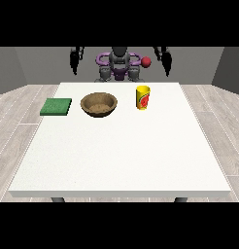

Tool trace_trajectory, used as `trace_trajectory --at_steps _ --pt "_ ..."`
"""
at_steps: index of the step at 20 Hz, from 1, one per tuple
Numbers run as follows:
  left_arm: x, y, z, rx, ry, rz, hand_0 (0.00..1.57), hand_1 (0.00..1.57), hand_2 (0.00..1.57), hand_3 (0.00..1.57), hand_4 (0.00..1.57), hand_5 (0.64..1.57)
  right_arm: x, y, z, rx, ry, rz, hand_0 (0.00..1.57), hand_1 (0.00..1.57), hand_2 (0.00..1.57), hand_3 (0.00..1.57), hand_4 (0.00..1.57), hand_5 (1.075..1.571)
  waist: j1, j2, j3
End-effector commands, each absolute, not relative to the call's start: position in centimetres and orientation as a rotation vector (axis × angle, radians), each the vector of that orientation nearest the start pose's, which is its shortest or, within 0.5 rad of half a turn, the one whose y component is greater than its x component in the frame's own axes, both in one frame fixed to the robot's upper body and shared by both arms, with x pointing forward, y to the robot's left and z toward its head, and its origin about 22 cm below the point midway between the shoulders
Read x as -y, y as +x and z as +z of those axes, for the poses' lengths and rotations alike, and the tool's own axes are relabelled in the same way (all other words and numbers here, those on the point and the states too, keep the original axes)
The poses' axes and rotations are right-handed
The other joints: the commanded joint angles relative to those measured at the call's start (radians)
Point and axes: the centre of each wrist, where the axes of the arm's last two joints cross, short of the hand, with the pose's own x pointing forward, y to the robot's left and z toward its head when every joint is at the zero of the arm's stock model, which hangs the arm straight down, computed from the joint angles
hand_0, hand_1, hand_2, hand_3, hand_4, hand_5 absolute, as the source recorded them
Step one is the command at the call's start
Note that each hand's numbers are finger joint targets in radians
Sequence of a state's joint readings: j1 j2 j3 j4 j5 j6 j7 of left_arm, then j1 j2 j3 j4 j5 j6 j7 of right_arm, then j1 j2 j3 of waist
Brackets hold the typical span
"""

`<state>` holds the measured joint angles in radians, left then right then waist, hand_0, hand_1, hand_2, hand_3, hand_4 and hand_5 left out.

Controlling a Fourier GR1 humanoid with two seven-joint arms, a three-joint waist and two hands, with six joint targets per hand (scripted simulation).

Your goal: Pick the cup and pour the ball into the bowl, then pick the bowl and place it on the pad

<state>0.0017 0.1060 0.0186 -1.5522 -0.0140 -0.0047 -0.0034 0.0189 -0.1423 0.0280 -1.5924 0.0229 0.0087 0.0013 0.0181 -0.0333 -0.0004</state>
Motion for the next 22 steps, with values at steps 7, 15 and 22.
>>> trace_trajectory --at_steps 7,15,22 --pt "-23.7 23.7 2.5 1.453 -0.055 0.079 0.0 0.0 0.0 0.0 0.66 1.566 25.3 22.3 2.6 1.434 0.025 -0.064 0.0 0.0 0.0 0.0 0.87 1.533 -0.056 -0.355 0.0009" --pt "-19.7 24.2 9.1 1.452 -0.068 0.12 0.0 0.0 0.0 0.0 0.6 1.563 24.6 22.1 9.1 1.433 0.015 -0.084 0.0 0.0 0.0 0.0 0.82 1.54 -0.068 -0.297 0.0004" --pt "-19.8 26.3 10.5 1.68 -0.05 0.055 0.0 0.0 0.0 0.0 0.61 1.555 23.2 23.2 9.1 1.666 0.004 -0.094 0.0 0.0 0.0 0.0 0.72 1.54 -0.061 -0.03 0.0004"
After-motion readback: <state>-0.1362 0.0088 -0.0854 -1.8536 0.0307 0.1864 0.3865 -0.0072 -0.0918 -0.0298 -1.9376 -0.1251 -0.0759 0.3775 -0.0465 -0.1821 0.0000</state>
